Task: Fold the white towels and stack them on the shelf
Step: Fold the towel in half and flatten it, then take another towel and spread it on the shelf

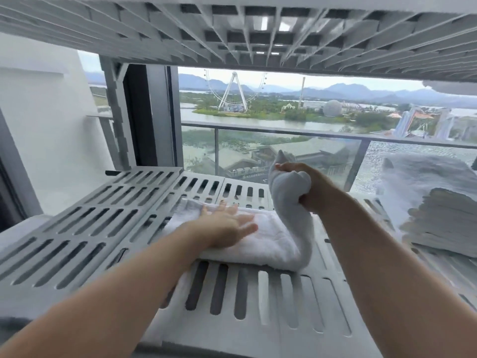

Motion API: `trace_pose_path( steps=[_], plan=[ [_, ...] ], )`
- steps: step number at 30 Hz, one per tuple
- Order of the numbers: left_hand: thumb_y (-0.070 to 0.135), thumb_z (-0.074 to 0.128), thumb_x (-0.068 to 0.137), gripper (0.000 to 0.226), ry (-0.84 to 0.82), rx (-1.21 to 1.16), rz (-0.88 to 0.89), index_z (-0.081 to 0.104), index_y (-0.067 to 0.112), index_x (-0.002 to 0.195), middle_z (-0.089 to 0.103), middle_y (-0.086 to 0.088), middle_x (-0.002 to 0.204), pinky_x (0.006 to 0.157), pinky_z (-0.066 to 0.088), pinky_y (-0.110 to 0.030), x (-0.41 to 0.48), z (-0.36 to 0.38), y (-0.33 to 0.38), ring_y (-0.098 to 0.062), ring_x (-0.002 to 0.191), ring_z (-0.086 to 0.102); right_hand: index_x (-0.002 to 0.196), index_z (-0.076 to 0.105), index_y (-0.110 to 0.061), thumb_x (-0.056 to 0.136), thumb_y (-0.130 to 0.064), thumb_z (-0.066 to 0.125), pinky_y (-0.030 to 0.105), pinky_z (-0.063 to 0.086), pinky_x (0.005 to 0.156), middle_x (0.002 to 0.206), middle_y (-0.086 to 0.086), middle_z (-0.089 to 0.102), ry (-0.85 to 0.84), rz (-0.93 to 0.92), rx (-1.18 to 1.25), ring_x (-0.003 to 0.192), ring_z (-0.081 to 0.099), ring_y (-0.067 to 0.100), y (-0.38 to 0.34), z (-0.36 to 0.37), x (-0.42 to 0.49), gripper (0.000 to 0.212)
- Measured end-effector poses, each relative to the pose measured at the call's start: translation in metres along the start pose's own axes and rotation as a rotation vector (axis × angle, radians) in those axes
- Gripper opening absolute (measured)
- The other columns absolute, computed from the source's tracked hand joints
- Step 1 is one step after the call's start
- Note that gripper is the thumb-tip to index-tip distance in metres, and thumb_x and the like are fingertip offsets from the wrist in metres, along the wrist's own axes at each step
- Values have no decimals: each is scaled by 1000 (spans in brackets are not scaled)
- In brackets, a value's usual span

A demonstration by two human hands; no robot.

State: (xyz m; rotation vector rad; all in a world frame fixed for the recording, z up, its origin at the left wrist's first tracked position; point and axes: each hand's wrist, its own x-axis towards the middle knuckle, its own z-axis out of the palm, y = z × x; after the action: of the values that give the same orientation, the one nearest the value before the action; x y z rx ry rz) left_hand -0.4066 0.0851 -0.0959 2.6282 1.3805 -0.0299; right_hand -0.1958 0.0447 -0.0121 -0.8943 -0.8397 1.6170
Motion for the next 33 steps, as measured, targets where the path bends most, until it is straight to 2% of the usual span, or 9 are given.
trace_pose_path(
  steps=[5, 9, 11, 16, 19, 21, 25, 28, 33],
  plan=[
    [59, 10, 103, 76, 216, -394, -92, 50, 9, 142, 37, -17, 156, 122, 19, -47, -20, -25, -71, -30, 149, 26, 111, 61, -12, 88, -14, 70, 25, 44, 55, 84, 2, 58, 412, -43, -537, 67, 56, 14, 29, 63, 34, 24],
    [76, 14, 94, 88, 134, -1065, -197, 37, 16, 153, 23, -9, 164, 124, 5, -48, -25, -17, -102, -25, 152, 16, 102, 63, 1, 87, 2, 59, 17, 26, 46, 69, 9, 62, 350, -75, -548, 60, 59, 17, 58, 105, 54, 16],
    [84, 17, 85, 100, 78, -1322, -174, 32, 14, 155, 20, -9, 165, 124, 4, -46, -23, -13, -106, -26, 152, 16, 76, 65, 2, 83, -4, 63, 19, 28, 47, 64, 7, 64, 447, -115, -801, 62, 62, 20, 68, 122, 65, 9],
    [79, 19, 91, 98, 77, -1669, -106, 35, 3, 151, 36, -18, 157, 107, 40, -36, -22, -11, -114, -25, 134, 48, 63, 55, -10, 77, -15, 62, 22, 36, 48, 64, 3, 53, 585, -147, -1374, 72, 57, 25, 95, 154, 85, 16],
    [74, 15, 96, 94, 89, -1690, -100, 28, 1, 154, 23, -16, 163, 121, 20, -40, -23, -17, -119, -26, 147, 32, 53, 53, -12, 76, -17, 61, 17, 29, 33, 54, -1, 50, 598, -153, -1439, 56, 53, 17, 110, 158, 88, 24],
    [74, 13, 96, 95, 71, -1694, -79, 24, 0, 154, 18, -14, 164, 123, 13, -39, -26, -22, -123, -23, 151, 21, 51, 51, -12, 76, -17, 61, 19, 30, 39, 53, 0, 48, 617, -155, -1472, 62, 55, 22, 114, 159, 90, 27],
    [73, 10, 96, 98, 23, -1583, -92, 33, -6, 149, 26, -22, 159, 124, 15, -45, -24, -27, -129, -31, 150, 22, 60, 61, -4, 88, -25, 56, 20, 42, 38, 45, 9, 58, 608, -148, -1199, 46, 63, 27, 117, 164, 90, 36],
    [70, 14, 98, 92, 57, -1443, -158, 45, -3, 143, 49, -22, 145, 117, 32, -46, -20, -34, -141, -34, 135, 46, 74, 68, 8, 94, -21, 42, 22, 43, 37, 54, 18, 67, 568, -132, -944, 40, 63, 27, 120, 164, 83, 43],
    [41, 33, 108, 49, 210, -1190, -72, 61, 7, 131, 61, -9, 131, 104, 40, -36, -11, -55, -145, -20, 113, 55, 50, 58, -12, 83, -24, 54, 28, 43, 53, 55, -1, 58, 496, -361, -1522, 53, 52, 12, 148, 157, 64, 35]
  ],
)
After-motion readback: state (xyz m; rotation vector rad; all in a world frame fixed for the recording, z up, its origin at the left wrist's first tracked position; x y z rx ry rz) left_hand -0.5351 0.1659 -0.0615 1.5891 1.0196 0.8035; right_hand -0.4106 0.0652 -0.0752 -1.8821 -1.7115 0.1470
